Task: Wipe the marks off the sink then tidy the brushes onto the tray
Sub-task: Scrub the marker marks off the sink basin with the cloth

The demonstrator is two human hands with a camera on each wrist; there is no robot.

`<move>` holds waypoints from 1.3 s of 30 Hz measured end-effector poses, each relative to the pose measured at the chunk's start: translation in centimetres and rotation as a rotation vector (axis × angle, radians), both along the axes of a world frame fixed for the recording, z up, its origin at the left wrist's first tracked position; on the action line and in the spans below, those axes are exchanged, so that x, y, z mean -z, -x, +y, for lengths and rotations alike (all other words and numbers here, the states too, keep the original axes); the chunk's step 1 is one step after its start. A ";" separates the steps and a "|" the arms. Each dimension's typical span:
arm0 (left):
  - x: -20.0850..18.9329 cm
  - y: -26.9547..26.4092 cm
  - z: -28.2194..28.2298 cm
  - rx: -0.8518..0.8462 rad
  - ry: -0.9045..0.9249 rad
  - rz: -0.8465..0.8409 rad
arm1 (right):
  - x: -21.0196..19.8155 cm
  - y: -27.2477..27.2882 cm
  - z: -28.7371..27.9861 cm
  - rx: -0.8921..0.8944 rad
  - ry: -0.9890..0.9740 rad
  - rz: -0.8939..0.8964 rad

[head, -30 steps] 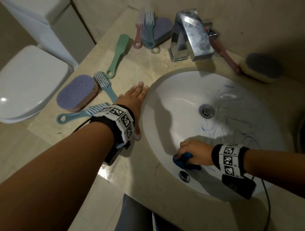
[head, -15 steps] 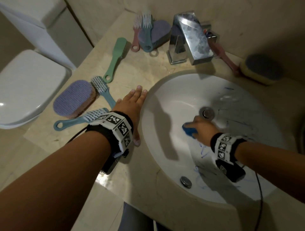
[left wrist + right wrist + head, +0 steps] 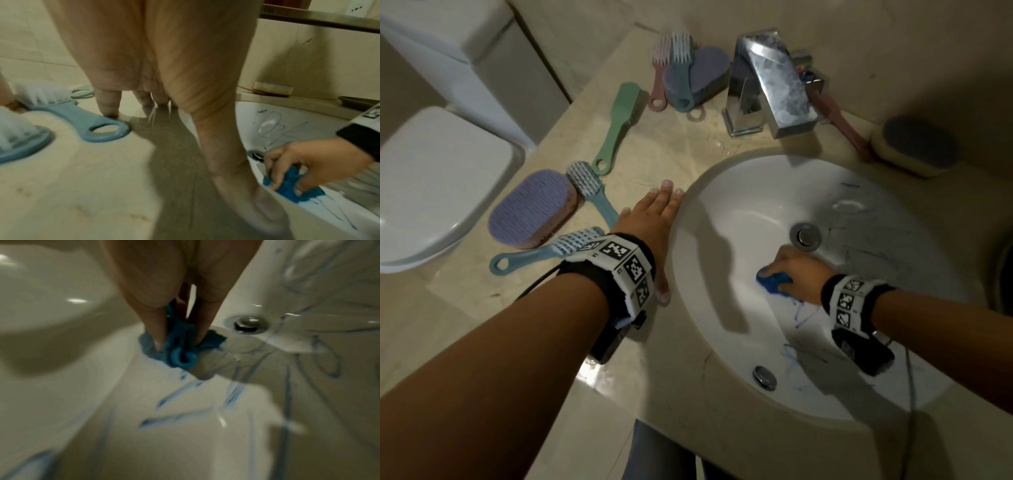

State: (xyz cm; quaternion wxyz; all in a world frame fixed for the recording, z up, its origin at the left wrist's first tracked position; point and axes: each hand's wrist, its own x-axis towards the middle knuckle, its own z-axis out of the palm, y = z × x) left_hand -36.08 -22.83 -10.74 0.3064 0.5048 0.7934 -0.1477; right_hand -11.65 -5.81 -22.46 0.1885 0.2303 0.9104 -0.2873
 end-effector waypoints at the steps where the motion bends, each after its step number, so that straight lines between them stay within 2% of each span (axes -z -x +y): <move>1: 0.1 0.0 0.0 0.006 0.000 0.003 | 0.3 0.2 1.0 0.056 -0.037 0.002; 4: 0.1 0.1 0.0 0.016 0.008 0.009 | 0.1 0.7 2.3 0.147 -0.120 -0.028; 5: 0.1 0.0 0.1 0.015 0.007 0.007 | 0.0 0.6 1.6 0.103 -0.105 -0.021; 8: 0.0 0.0 0.1 0.010 0.007 0.009 | -1.2 0.3 -2.5 -0.187 -0.047 -0.052; 10: 0.0 0.1 0.1 0.009 0.008 0.013 | -1.4 0.3 -3.2 -0.244 0.021 -0.088; 11: 0.0 0.1 0.1 0.009 0.009 0.012 | -1.2 0.7 -2.5 -0.213 0.025 -0.090; 14: 0.0 0.0 0.0 0.013 0.010 0.016 | -1.1 1.5 0.6 0.045 -0.045 -0.118; 16: -0.1 -0.2 0.0 0.012 0.009 0.018 | -0.8 1.6 1.4 0.027 -0.137 -0.170; 18: -0.3 -0.2 0.0 0.001 0.006 0.013 | -0.4 1.6 1.4 -0.069 -0.139 -0.208; 20: -0.4 -0.2 0.0 -0.002 0.010 0.008 | -1.2 1.5 1.6 -0.157 -0.260 -0.208; 23: -0.5 -0.3 0.0 -0.002 0.022 0.009 | -3.2 1.7 3.0 -0.144 -0.510 -0.086; 24: -0.5 -0.3 0.0 -0.004 0.023 0.007 | -3.6 1.7 3.5 -0.118 -0.564 -0.016; 27: -0.8 -0.4 0.0 -0.017 0.024 -0.001 | -4.1 1.3 6.1 -0.214 -0.761 0.245; 29: -0.7 -0.4 -0.1 -0.015 0.020 -0.004 | -4.7 1.7 8.0 -0.275 -0.909 0.291; 31: -0.5 -0.4 -0.1 -0.016 0.014 -0.005 | -5.3 2.0 9.1 -0.315 -0.975 0.211; 34: -0.6 -0.4 -0.1 -0.020 0.017 -0.010 | -5.4 1.0 9.4 -0.378 -1.019 -0.039; 36: -0.6 -0.4 -0.1 -0.022 0.017 -0.015 | -5.3 -0.4 9.2 -0.435 -1.038 -0.116; 39: -0.7 -0.5 -0.2 -0.021 0.020 -0.015 | -5.8 0.3 9.9 -0.471 -1.054 -0.030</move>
